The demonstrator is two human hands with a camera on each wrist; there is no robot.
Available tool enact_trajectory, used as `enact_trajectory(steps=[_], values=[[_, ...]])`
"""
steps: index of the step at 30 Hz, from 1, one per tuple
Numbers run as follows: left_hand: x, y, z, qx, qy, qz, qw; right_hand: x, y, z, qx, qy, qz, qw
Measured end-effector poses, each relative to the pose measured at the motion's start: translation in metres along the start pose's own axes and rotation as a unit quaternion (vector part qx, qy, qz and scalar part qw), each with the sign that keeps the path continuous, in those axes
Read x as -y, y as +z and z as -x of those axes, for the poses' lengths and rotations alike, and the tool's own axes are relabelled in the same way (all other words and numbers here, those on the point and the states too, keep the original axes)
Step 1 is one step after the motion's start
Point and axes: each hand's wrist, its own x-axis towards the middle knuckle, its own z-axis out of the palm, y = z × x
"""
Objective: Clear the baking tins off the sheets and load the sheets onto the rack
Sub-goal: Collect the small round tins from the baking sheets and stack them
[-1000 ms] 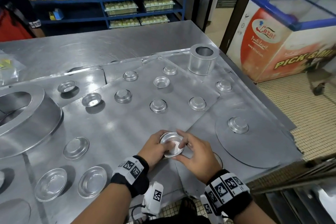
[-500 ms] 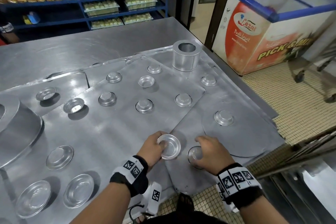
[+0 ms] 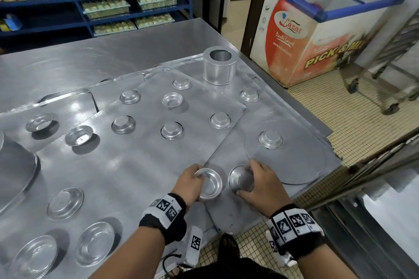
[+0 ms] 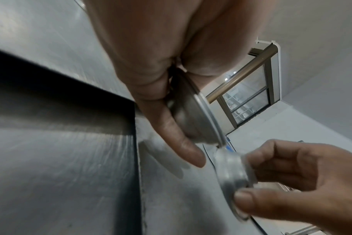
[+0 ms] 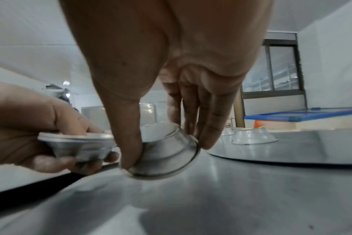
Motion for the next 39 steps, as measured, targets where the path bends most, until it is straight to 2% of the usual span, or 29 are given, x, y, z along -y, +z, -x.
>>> enact_trajectory(steps=[7,10,16,22,25,33,36,39], values=[[-0.005,-0.003,0.009,0.034,-0.044,0.063,0.996,0.034,0.006,0.012,-0.135,-0.084,-0.163,0.974],[-0.013,-0.007,0.018,0.080,-0.078,0.105,0.988,0.046,0.014,0.020,-0.133,-0.078,-0.199,0.968],[-0.023,-0.005,0.032,0.129,-0.069,0.139,0.979,0.050,0.022,0.031,-0.101,-0.072,-0.235,0.964],[-0.024,0.005,0.027,0.138,-0.029,0.097,0.985,0.038,0.022,0.028,-0.051,-0.063,-0.237,0.968],[-0.025,0.013,0.018,0.135,-0.013,0.098,0.986,0.026,0.012,0.021,0.010,-0.047,-0.256,0.966],[-0.036,0.048,-0.007,0.080,0.024,0.041,0.996,-0.008,-0.031,-0.013,0.124,-0.070,-0.246,0.959],[-0.039,0.058,-0.017,0.066,0.010,0.035,0.997,-0.025,-0.044,-0.033,0.184,-0.075,-0.221,0.955],[-0.044,0.068,-0.026,0.046,-0.005,0.048,0.998,-0.047,-0.052,-0.061,0.218,-0.035,-0.143,0.965]])
